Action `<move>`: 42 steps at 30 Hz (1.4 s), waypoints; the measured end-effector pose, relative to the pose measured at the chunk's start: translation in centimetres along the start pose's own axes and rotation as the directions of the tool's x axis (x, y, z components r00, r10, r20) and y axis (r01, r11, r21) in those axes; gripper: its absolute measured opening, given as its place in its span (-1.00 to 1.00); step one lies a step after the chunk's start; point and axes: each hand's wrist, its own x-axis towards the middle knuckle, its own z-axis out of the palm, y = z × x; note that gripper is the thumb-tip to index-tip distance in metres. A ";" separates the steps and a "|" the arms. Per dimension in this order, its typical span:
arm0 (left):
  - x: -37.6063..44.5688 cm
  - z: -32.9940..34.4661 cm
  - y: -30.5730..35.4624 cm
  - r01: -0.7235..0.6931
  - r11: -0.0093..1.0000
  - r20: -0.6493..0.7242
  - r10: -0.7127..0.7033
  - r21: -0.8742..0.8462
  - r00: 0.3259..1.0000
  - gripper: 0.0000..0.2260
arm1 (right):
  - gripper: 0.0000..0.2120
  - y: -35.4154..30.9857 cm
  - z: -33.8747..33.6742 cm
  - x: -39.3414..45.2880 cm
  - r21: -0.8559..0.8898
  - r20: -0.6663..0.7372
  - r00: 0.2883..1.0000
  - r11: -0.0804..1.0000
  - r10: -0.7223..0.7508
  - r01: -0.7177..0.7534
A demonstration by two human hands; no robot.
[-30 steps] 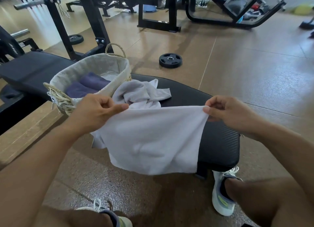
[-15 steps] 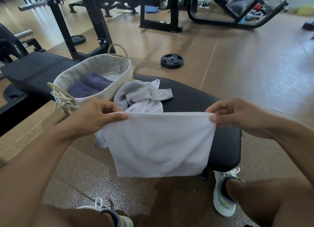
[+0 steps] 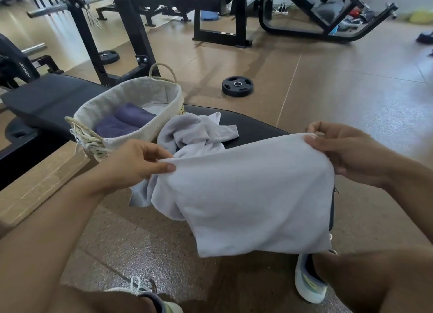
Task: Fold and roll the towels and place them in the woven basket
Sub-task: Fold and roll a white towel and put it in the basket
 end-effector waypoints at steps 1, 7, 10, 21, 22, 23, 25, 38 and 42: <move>0.4 0.3 -0.1 -0.014 0.999 -0.084 0.016 0.030 0.996 -0.92 | -0.93 0.0 -0.3 0.1 -0.001 0.001 1.000 1.000 0.001 -0.001; 3.2 3.2 0.3 -0.098 0.925 -0.326 0.226 0.367 0.918 -0.83 | -0.88 1.9 -1.8 2.3 -0.291 -0.311 0.950 0.951 0.008 -0.104; 4.3 3.9 0.6 -0.103 0.905 -0.351 0.262 0.413 0.899 -0.83 | -0.88 1.7 -1.1 3.2 -0.163 -0.426 0.902 0.987 -0.068 -0.002; 7.6 4.6 3.8 -0.225 0.956 -0.439 0.124 -0.186 0.890 -0.88 | -0.93 1.7 -1.5 4.9 -0.343 -0.573 0.753 0.929 -0.324 0.139; 7.9 4.6 4.0 -0.246 0.950 -0.447 0.138 -0.193 0.884 -0.90 | -0.90 1.6 -1.5 5.0 -0.352 -0.576 0.746 0.925 -0.334 0.143; 8.2 4.5 4.1 -0.267 0.941 -0.451 0.151 -0.206 0.880 -0.92 | -0.88 1.6 -1.5 5.1 -0.360 -0.583 0.735 0.921 -0.347 0.150; 8.7 4.4 4.3 -0.294 0.925 -0.451 0.161 -0.241 0.878 -0.92 | -0.87 1.5 -1.6 5.3 -0.371 -0.596 0.707 0.911 -0.381 0.179; 7.1 1.6 4.8 -0.137 0.912 -0.300 0.017 -0.386 0.954 -0.87 | -0.87 0.2 -1.3 3.8 -0.144 -0.291 0.926 0.968 -0.240 0.205; 4.6 -0.3 3.3 0.245 0.822 0.395 -0.027 -0.513 0.918 -0.88 | -0.75 1.5 -1.5 1.4 -0.229 0.301 0.940 0.969 0.162 -0.093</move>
